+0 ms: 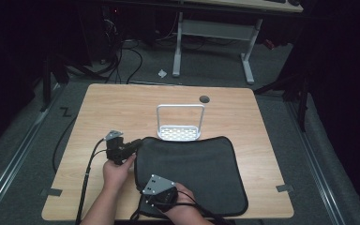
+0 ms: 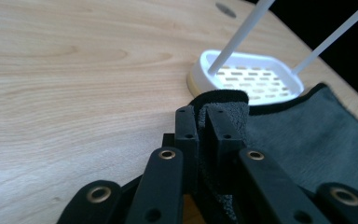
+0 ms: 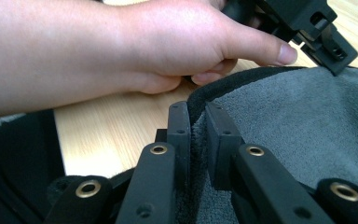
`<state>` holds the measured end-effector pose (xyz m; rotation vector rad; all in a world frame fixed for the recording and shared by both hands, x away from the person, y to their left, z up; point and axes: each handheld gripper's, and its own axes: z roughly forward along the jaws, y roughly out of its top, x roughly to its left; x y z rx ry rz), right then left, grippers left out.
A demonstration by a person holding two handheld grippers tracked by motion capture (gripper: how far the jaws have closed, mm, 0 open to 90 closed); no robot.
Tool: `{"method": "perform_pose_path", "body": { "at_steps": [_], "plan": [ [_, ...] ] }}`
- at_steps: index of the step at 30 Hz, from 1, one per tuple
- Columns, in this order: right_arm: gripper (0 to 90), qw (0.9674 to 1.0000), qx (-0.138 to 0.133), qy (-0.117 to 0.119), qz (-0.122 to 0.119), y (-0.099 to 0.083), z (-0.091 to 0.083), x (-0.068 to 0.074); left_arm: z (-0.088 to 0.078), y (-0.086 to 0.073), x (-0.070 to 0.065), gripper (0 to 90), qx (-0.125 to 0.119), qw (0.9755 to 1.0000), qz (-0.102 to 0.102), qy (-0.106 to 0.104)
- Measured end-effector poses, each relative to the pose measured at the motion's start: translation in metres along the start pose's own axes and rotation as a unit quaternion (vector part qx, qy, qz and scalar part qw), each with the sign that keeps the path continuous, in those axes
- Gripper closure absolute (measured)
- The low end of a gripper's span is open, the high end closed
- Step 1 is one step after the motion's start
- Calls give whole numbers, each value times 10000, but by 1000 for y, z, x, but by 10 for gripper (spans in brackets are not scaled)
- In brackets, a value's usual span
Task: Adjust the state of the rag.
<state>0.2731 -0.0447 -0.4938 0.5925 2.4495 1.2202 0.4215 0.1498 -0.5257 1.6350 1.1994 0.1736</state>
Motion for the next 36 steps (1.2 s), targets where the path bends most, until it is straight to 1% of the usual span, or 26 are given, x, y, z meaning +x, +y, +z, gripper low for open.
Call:
{"method": "perform_pose_path", "body": {
  "at_steps": [2, 3, 5, 6, 8, 11, 12, 14, 16, 17, 19, 21, 24, 25, 28, 29, 30, 31, 32, 34, 36],
  "plan": [
    [819, 10000, -40, 53, -28, 5, 4, 4, -7, 0, 5, 837, -48, 10000, 27, -10],
    [819, 9999, -46, 76, -53, 8, 6, 6, -11, 0, 8, 837, -62, 10000, 0, 13],
    [819, 9998, -52, 133, -99, 14, 12, 12, -21, -1, 17, 837, -123, 9998, -140, 18],
    [819, 9997, -70, 172, -152, 18, 16, 15, -27, -1, 21, 837, -158, 9997, -184, 57],
    [819, 9994, -85, 227, -236, 26, 22, 23, -41, -3, 28, 837, -220, 9994, -225, 162],
    [818, 9986, -172, 386, -314, 39, 31, 34, -67, -4, 40, 838, -352, 9982, -361, 310],
    [819, 9983, -214, 426, -349, 43, 33, 37, -76, -4, 43, 838, -430, 9977, -405, 344],
    [819, 9974, -308, 496, -418, 51, 35, 44, -90, -3, 46, 838, -542, 9971, -378, 370],
    [818, 9969, -370, 510, -473, 56, 34, 47, -95, 1, 43, 838, -569, 9971, -299, 404],
    [819, 9969, -387, 489, -488, 57, 32, 46, -94, 3, 41, 838, -594, 9970, -305, 392],
    [818, 9971, -404, 426, -494, 55, 26, 43, -89, 7, 32, 839, -621, 9970, -275, 369],
    [818, 9975, -421, 332, -462, 51, 15, 37, -78, 10, 19, 839, -600, 9973, -191, 368],
    [817, 9983, -429, 160, -364, 39, -5, 23, -60, 12, -3, 838, -546, 9975, -73, 448],
    [817, 9986, -422, 94, -318, 33, -11, 19, -53, 12, -9, 837, -530, 9975, -37, 473],
    [816, 9991, -385, -72, -189, 14, -30, 5, -33, 11, -26, 835, -444, 9979, 5, 462],
    [815, 9992, -363, -114, -140, 7, -35, 0, -26, 11, -31, 835, -393, 9982, 11, 457],
    [815, 9992, -344, -168, -90, 0, -40, -4, -17, 10, -38, 835, -324, 9985, 54, 448],
    [815, 9992, -323, -221, -7, -10, -47, -9, -12, 9, -42, 835, -277, 9986, 82, 448],
    [814, 9992, -318, -246, 16, -15, -50, -12, -5, 9, -47, 835, -232, 9986, 127, 447],
    [814, 9989, -245, -382, 142, -31, -59, -20, 8, 8, -57, 835, -183, 9989, 145, 410],
    [814, 9982, -223, -444, 325, -43, -68, -27, 18, 8, -66, 834, -117, 9990, 159, 393]
  ]
}}
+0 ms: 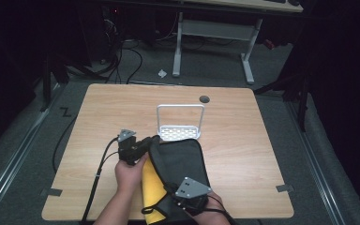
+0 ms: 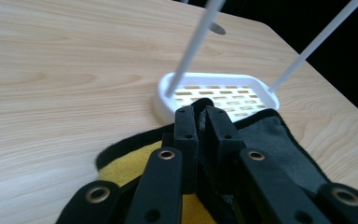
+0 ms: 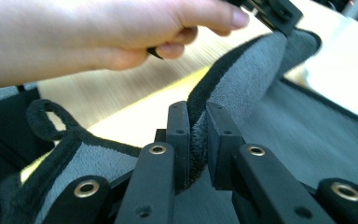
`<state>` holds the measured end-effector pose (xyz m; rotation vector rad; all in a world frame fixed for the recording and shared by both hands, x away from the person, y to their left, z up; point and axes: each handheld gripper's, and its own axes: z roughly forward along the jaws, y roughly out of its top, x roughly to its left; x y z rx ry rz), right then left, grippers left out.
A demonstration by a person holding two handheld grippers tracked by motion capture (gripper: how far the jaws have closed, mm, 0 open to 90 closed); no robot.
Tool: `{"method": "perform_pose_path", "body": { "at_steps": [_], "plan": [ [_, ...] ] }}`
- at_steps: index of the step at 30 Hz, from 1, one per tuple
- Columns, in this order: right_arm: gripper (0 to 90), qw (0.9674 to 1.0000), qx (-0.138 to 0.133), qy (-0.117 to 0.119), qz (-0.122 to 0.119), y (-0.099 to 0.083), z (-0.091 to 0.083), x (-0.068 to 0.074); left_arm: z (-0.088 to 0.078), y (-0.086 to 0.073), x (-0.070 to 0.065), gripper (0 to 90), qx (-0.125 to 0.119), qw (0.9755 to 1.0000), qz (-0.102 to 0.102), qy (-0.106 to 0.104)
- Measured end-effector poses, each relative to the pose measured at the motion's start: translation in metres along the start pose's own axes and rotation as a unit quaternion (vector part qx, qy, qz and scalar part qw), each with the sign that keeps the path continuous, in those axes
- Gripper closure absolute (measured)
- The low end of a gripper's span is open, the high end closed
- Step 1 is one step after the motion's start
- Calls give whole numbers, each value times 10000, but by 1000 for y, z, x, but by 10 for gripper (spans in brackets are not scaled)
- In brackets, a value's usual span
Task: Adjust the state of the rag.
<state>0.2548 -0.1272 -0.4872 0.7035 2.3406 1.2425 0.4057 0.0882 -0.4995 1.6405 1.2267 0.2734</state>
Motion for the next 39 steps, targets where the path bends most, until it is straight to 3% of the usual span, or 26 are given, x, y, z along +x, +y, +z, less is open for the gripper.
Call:
{"method": "perform_pose_path", "body": {
  "at_steps": [2, 7, 14, 22, 27, 31, 34, 39],
  "plan": [
    [814, 9999, 44, -54, 105, -8, -7, -9, 8, 0, -10, 833, 43, 10000, 75, -14],
    [813, 9994, 137, -158, 260, -25, -20, -24, 21, 4, -26, 832, 54, 9999, 41, -128],
    [810, 9984, 128, -320, 438, -35, -38, -38, 34, 12, -48, 827, 92, 9995, 197, -231],
    [803, 9971, 356, -402, 539, -52, -47, -46, 54, 6, -57, 821, 241, 9992, 200, -267],
    [795, 9968, 274, -507, 554, -52, -55, -49, 58, 7, -61, 819, 259, 9990, 215, -304],
    [655, 9953, 409, -580, 664, -56, -53, -53, 65, 6, -65, 683, 331, 9983, 282, -400],
    [629, 9948, 279, -657, 733, -55, -57, -57, 66, 4, -67, 603, 303, 9979, 267, -516],
    [628, 9937, 137, -817, 751, -54, -62, -60, 64, 3, -69, 567, 342, 9966, 389, -638]
  ]
}}
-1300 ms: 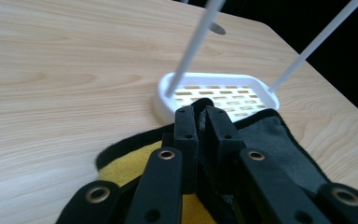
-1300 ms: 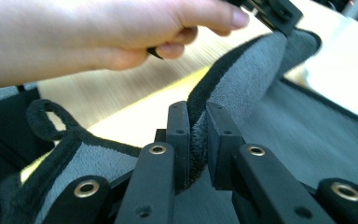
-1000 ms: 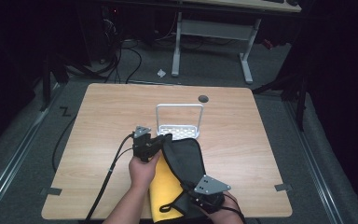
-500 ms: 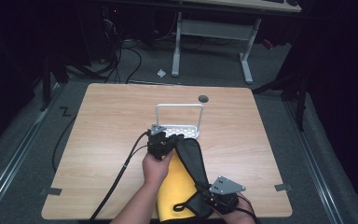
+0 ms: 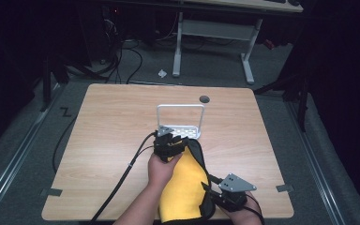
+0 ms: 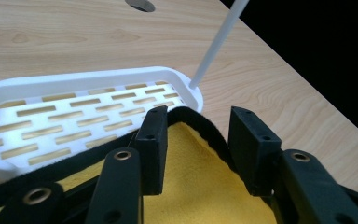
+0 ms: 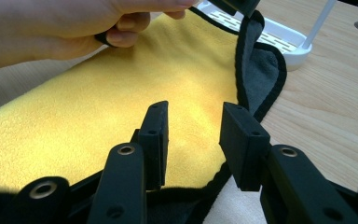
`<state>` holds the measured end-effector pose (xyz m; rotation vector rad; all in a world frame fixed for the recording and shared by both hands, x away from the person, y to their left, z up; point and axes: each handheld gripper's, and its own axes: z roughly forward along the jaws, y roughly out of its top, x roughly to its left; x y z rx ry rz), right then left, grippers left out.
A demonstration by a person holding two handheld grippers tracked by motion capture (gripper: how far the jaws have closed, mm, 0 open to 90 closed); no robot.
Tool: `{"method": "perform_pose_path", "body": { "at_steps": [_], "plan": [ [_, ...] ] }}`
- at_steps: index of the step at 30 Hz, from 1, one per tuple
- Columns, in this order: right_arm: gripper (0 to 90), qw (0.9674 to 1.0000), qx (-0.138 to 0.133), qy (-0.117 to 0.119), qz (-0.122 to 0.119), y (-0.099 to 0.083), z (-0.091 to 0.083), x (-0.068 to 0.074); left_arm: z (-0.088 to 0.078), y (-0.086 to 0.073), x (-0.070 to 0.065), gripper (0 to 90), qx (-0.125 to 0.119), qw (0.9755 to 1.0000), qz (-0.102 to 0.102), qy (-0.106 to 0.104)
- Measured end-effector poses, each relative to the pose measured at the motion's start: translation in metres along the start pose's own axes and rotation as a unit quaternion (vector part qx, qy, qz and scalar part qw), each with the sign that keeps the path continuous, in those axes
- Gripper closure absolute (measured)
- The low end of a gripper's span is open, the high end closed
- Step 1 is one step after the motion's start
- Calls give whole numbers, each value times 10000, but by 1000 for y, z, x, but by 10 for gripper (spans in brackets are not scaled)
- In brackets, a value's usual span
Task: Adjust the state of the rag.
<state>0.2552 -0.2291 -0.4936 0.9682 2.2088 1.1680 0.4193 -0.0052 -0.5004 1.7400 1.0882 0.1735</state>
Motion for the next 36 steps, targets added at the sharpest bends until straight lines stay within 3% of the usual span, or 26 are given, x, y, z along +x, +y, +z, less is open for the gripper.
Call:
{"method": "perform_pose_path", "body": {
  "at_steps": [5, 11, 18, 26, 29, 32, 36],
  "plan": [
    [629, 10000, -11, -43, -33, 1, -1, 0, -5, 1, -4, 528, -62, 9998, 64, -155],
    [639, 10000, 70, 0, -39, -1, 4, -1, -15, -2, -3, 518, -6, 9997, 244, -85],
    [645, 9998, 198, 51, 0, -3, 10, -2, -37, -18, 7, 534, 105, 9992, 371, 52],
    [635, 9995, 289, 89, -24, -6, 15, -1, -85, -46, 21, 592, 184, 9979, 586, 196],
    [619, 9995, 311, 105, -46, -8, 19, 0, -103, -60, 24, 601, 318, 9949, 841, 448],
    [605, 9994, 321, 84, -61, -8, 22, 0, -118, -73, 34, 605, 360, 9951, 729, 565],
    [598, 9995, 296, 85, -105, -6, 25, -3, -127, -85, 43, 573, 316, 9971, 523, 452]
  ]
}}
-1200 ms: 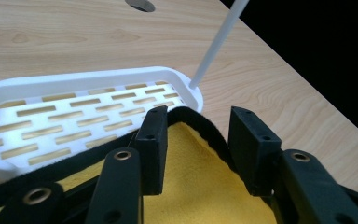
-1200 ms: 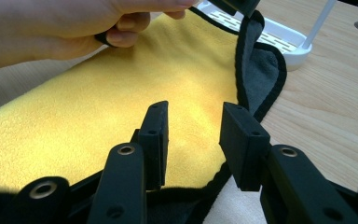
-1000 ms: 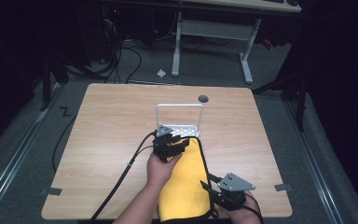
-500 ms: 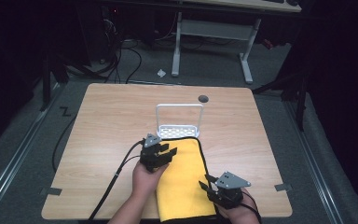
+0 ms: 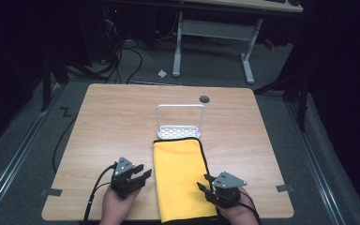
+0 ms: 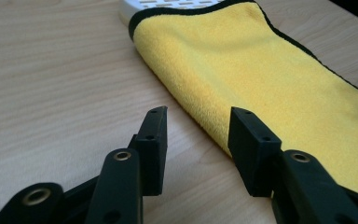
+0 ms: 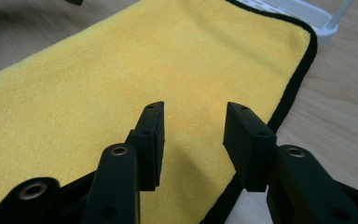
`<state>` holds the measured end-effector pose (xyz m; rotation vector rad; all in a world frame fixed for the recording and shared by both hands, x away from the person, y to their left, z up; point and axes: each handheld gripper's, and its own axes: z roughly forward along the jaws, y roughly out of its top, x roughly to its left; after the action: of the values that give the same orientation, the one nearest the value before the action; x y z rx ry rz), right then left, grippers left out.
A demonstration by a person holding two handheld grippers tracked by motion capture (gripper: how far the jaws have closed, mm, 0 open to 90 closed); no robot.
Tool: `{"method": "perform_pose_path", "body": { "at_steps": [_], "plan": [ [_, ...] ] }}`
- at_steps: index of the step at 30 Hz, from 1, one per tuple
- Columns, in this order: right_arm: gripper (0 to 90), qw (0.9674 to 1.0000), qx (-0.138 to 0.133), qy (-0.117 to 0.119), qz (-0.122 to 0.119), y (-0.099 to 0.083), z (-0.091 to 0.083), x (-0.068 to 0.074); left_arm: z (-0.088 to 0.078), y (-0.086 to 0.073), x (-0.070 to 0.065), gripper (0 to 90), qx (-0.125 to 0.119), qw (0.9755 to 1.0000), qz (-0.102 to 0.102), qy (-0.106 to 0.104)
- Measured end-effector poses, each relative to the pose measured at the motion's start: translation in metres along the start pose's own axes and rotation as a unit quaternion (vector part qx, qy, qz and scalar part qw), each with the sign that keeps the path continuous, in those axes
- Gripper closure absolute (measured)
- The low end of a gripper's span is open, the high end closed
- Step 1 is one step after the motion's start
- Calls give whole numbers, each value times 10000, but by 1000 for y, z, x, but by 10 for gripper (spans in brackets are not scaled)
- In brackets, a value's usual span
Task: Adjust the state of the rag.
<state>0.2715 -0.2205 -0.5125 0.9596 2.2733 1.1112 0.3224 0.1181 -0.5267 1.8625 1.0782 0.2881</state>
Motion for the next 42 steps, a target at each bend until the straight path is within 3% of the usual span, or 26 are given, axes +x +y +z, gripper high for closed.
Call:
{"method": "perform_pose_path", "body": {
  "at_steps": [3, 5, 8, 10, 11, 14, 17, 19, 27, 34, 42],
  "plan": [
    [650, 10000, -45, 25, 61, 4, 4, -6, 1, 1, 0, 579, 8, 9999, -79, -116],
    [686, 9998, -47, -34, 174, 8, 8, -13, 3, 3, -4, 632, -16, 9998, -56, -207],
    [707, 9996, 85, -142, 207, 14, 18, -22, 13, 6, -14, 715, 38, 9994, 267, -202],
    [765, 9993, 230, -296, 78, 20, 27, -28, 20, 5, -21, 746, 39, 9988, 460, -139],
    [801, 9989, 286, -364, 53, 22, 32, -32, 25, 5, -23, 760, 156, 9986, 453, -240],
    [880, 9980, 477, -295, 294, 26, 48, -45, 33, 4, -28, 786, 291, 9977, 528, -298],
    [900, 9967, 689, -334, 280, 25, 62, -51, 40, 4, -32, 814, 496, 9963, 692, -121],
    [900, 9964, 741, -357, 215, 24, 67, -52, 40, 4, -32, 825, 503, 9956, 784, -71],
    [900, 9976, 551, -372, 213, 16, 63, -43, 29, -1, -28, 832, 611, 9941, 863, -230],
    [889, 9985, 527, -169, -32, 11, 54, -20, 14, -7, -14, 839, 737, 9947, 483, -531],
    [866, 9983, 557, 66, -132, 6, 44, -6, -3, -19, -19, 840, 831, 9931, 501, -654]
  ]
}}
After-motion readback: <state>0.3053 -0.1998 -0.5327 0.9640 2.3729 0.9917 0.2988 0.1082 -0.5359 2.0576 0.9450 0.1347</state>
